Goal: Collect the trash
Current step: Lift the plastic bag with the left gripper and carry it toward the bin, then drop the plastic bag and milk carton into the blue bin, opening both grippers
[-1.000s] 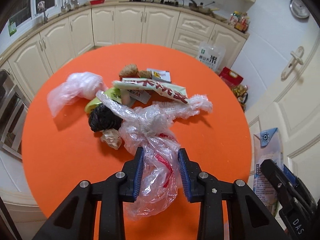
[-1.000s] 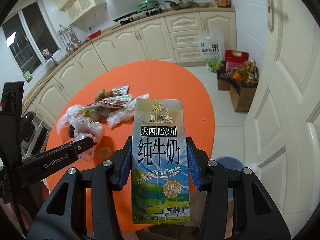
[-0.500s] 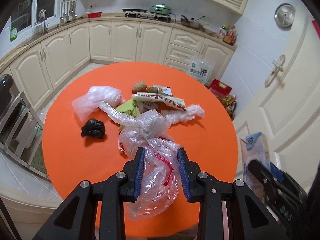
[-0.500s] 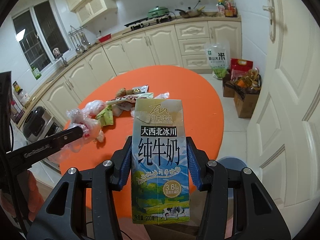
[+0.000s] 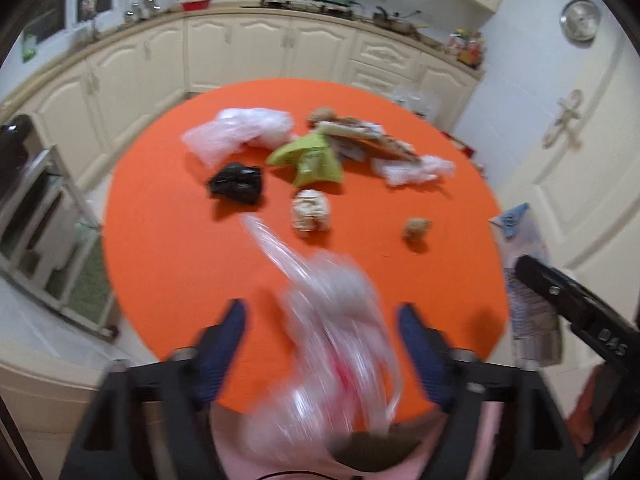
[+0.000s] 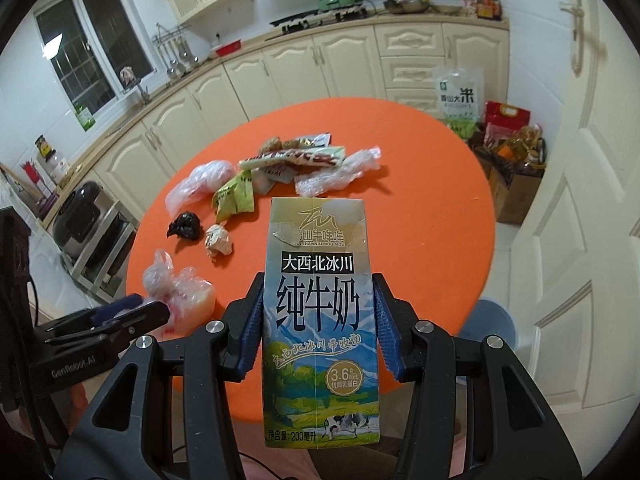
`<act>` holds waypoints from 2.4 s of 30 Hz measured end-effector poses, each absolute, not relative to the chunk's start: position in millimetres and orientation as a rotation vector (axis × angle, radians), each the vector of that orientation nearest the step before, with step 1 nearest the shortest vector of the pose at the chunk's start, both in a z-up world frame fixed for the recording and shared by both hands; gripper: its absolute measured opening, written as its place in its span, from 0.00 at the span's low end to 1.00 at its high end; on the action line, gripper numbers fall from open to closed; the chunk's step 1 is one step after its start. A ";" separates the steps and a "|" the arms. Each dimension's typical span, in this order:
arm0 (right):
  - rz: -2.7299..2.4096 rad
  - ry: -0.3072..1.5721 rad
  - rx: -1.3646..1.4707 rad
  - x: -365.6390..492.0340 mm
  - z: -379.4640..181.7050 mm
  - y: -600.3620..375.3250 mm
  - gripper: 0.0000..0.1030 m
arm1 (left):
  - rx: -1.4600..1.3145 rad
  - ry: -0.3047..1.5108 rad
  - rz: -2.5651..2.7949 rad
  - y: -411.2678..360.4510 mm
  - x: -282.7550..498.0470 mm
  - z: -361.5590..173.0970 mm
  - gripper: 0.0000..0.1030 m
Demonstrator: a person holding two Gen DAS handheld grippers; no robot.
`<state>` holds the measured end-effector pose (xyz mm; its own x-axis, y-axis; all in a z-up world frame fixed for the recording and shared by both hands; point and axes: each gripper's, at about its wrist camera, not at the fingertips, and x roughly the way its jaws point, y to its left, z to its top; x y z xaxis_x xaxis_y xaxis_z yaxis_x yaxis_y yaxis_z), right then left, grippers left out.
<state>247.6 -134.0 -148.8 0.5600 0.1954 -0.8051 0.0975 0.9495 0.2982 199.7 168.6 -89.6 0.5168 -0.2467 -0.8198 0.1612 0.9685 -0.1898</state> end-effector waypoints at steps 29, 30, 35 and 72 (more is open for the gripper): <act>0.046 1.014 0.328 244.4 -159.4 -136.5 0.45 | -0.143 1.087 -0.347 121.1 213.7 -138.3 0.45; 0.043 1.007 0.330 242.5 -157.0 -138.6 0.45 | -0.136 1.076 -0.336 119.1 213.5 -134.8 0.45; 0.019 0.973 0.335 230.4 -145.9 -151.9 0.45 | -0.137 1.008 -0.309 107.0 209.2 -118.1 0.45; -0.535 1.052 0.526 146.0 -190.4 -397.6 0.45 | 0.253 1.221 -0.722 -262.4 321.8 -204.1 0.55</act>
<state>146.0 -397.6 -190.4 0.3951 -0.1576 -0.9050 0.6379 0.7560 0.1469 321.8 -262.4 -204.1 0.1569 -0.3675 -0.9167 0.6262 0.7548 -0.1954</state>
